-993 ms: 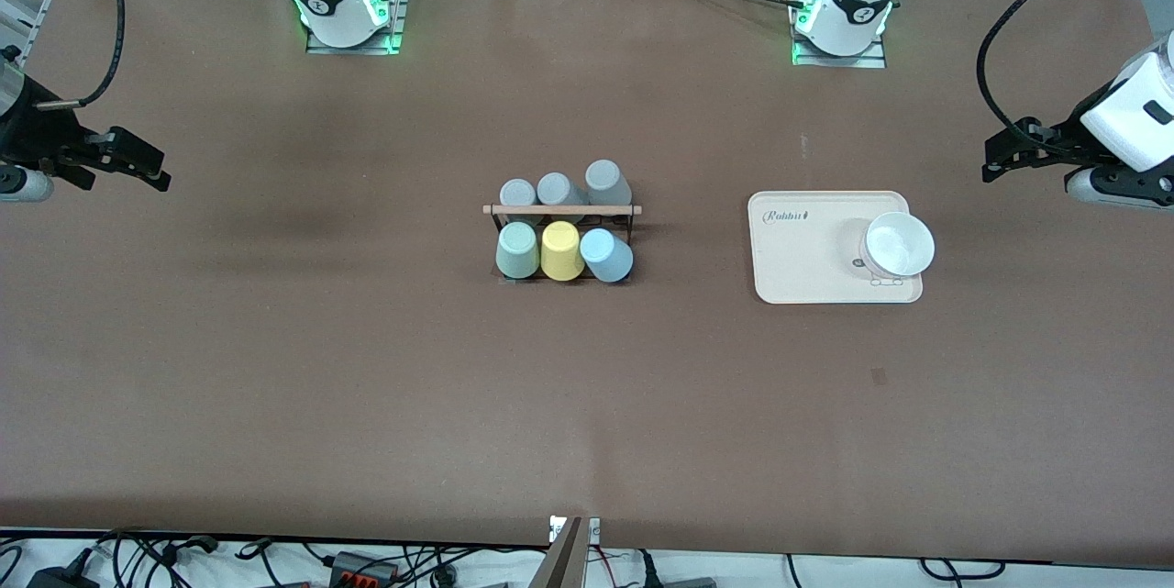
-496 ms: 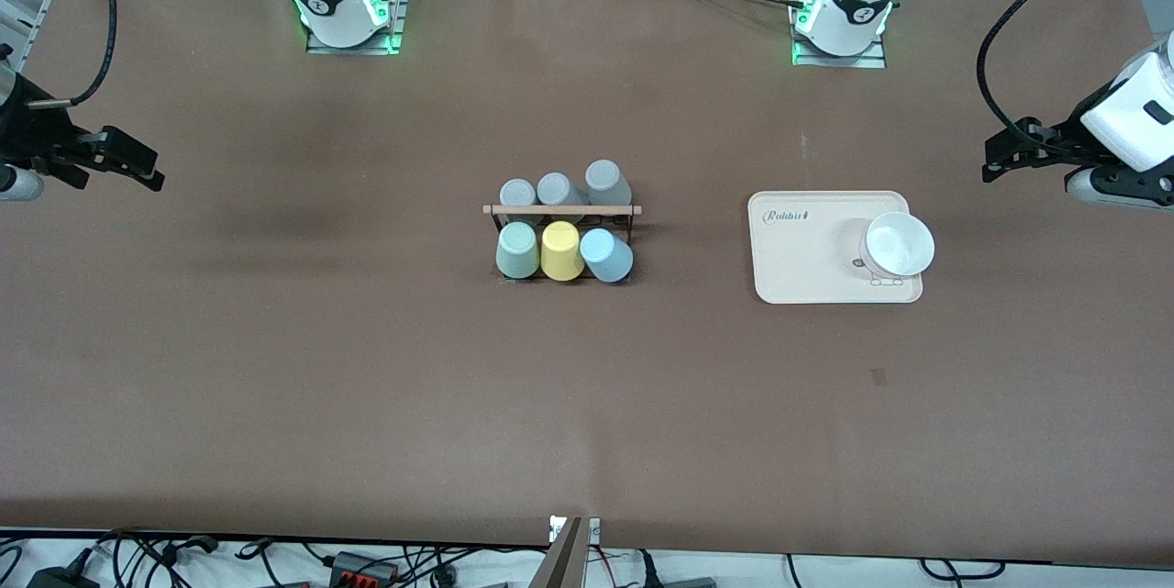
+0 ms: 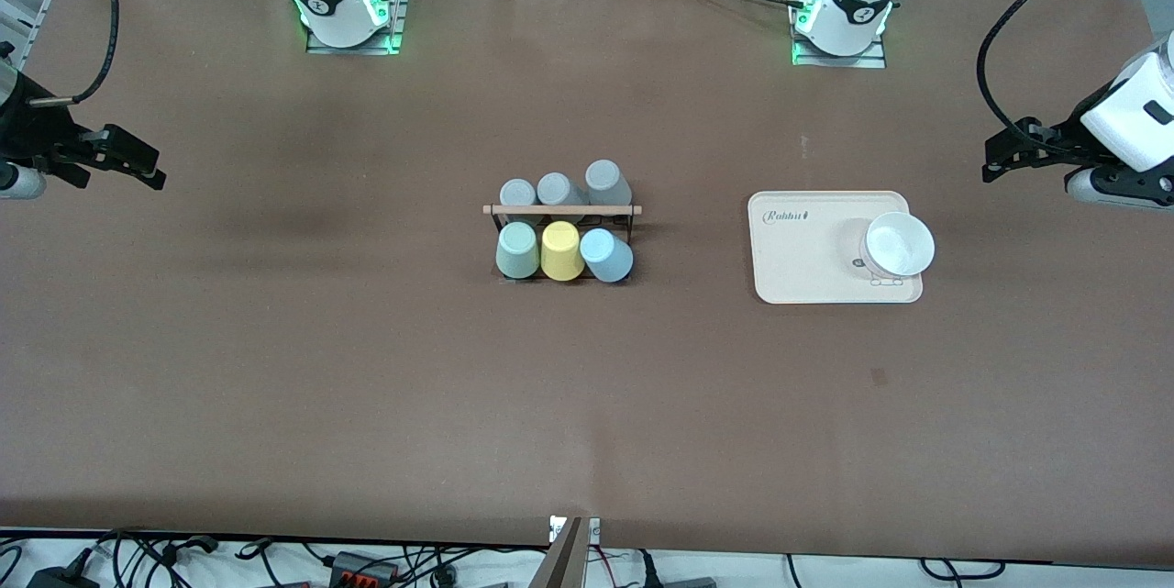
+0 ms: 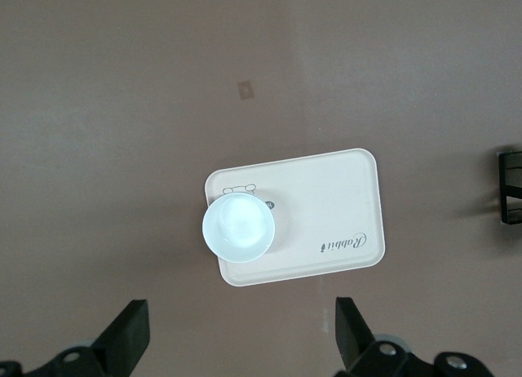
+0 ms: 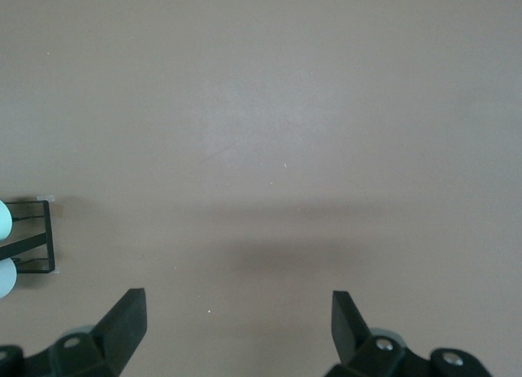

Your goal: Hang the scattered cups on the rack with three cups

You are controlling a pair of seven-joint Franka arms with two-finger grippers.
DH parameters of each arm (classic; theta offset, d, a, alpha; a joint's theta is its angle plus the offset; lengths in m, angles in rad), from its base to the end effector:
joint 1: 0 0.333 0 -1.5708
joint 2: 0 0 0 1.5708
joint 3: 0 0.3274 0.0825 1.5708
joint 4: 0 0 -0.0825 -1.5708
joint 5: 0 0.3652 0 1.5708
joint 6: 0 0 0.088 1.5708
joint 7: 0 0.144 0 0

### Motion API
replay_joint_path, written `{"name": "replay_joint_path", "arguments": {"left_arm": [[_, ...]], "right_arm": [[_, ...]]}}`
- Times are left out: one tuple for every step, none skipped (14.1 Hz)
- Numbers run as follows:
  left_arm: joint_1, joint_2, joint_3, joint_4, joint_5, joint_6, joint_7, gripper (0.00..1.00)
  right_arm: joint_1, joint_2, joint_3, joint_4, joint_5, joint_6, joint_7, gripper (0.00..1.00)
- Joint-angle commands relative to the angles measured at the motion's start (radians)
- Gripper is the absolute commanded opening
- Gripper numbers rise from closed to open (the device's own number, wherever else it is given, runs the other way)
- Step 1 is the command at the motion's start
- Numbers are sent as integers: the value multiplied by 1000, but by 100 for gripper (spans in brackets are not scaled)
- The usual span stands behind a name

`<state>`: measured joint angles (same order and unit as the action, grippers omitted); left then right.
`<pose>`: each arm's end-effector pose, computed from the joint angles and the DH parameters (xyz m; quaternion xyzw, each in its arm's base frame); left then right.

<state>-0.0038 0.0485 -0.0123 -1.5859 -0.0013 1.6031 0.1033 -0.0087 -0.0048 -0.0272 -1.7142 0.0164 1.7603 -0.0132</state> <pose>0.5514 -0.0089 0.5685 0.9981 -0.0596 -0.0156 0.0016 0.5490 -0.0177 0.5527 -0.9996 0.0127 -0.0256 0.0075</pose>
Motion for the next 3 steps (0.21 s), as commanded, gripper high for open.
{"name": "replay_joint_path", "arguments": {"left_arm": [[5, 8, 2, 18, -12, -14, 16, 100], [5, 8, 0, 18, -11, -14, 16, 100], [5, 8, 0, 18, -12, -14, 15, 100]], "right_arm": [[-17, -21, 16, -16, -12, -12, -16, 100], [-17, -21, 16, -13, -12, -15, -18, 100], [-17, -21, 16, -13, -12, -22, -18, 100]]}}
